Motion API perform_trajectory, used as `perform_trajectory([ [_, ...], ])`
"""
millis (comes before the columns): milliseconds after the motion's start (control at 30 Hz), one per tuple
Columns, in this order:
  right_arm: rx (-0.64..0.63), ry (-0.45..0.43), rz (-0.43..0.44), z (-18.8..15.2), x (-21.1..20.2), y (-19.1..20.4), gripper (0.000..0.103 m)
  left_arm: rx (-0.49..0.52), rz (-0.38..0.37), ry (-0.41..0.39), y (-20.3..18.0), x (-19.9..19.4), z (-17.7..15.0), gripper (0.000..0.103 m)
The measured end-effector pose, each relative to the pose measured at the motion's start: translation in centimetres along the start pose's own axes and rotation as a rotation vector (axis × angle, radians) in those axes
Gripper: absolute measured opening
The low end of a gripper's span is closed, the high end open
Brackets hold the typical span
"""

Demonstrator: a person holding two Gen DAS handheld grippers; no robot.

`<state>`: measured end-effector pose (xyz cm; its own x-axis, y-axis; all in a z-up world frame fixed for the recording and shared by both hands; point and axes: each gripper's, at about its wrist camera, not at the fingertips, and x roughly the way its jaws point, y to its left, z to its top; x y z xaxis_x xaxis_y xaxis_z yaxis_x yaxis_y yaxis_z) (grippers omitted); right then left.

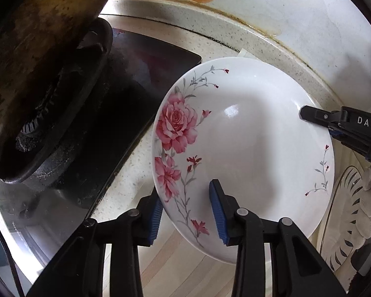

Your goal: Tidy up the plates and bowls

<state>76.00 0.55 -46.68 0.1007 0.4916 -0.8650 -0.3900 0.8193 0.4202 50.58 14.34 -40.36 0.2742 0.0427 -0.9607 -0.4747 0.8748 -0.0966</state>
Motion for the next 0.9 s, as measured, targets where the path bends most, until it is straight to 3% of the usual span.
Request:
perform_trajectory([
  [200,0.018,0.003,0.023,-0.9,-1.1,-0.5,0.018,0.012,-0.015,-0.023,-0.3,-1.0,-0.7,0.032],
  [533,0.059,-0.040,0.013,-5.2,-6.1,-0.7,0.018,0.076,-0.081,-0.071,-1.4,-6.2,-2.9,0.032],
  [900,0.210,-0.174,0.003,-15.2,-16.2,-1.1,0.018,0.267,-0.183,-0.088,-3.7,-12.6,-7.1,0.032],
])
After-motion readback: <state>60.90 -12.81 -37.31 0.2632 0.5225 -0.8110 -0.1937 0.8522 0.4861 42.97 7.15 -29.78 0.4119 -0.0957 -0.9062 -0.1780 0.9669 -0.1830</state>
